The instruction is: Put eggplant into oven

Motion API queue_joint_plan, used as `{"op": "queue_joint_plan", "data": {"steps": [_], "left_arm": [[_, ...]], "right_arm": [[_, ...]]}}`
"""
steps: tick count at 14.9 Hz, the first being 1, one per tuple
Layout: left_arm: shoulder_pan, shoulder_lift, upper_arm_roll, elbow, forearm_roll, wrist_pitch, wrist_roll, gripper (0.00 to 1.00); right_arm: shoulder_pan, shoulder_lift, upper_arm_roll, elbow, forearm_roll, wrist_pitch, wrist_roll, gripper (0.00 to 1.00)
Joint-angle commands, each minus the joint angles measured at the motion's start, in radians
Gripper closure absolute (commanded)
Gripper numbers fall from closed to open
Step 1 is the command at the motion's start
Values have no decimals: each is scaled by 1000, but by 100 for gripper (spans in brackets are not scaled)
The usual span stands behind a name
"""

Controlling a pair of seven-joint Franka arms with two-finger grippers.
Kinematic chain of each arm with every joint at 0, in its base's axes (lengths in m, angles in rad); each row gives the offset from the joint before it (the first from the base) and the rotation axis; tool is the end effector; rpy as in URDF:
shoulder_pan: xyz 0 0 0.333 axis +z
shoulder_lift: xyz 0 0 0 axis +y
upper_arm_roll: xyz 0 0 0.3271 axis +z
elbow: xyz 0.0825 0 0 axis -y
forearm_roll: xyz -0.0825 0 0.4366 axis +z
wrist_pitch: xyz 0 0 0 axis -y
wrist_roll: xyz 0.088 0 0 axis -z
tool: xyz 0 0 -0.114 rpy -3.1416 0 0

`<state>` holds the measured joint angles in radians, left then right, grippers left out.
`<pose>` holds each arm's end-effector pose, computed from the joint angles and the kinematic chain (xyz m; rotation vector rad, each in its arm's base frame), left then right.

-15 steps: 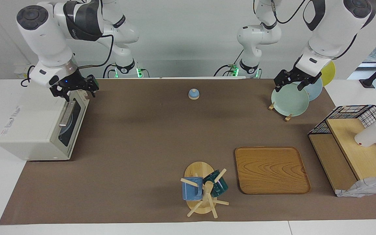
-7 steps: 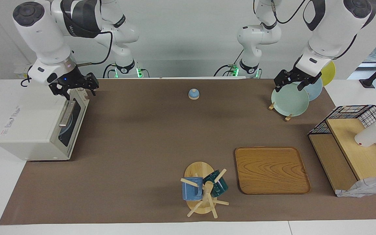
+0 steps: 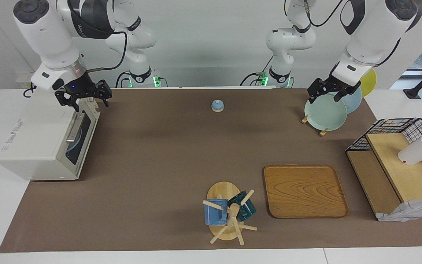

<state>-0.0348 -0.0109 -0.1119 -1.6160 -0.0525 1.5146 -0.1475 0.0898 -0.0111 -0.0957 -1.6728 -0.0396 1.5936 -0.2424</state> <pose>0.5881 -0.0935 0.6071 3.1005 0.0004 -0.1506 0.6012 -0.0082 0.5838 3.0877 0.3704 -0.1126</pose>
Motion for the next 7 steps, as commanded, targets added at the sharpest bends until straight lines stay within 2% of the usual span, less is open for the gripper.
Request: {"op": "queue_joint_plan", "data": {"steps": [1,7], "left_arm": [[7,-20,0,-19,-7,7,0,0],[7,-20,0,-19,-7,9,0,0]], "right_arm": [[7,3,-6,27,32,-12,22,0],[7,3,-4,33,73,-34,69,0]]}}
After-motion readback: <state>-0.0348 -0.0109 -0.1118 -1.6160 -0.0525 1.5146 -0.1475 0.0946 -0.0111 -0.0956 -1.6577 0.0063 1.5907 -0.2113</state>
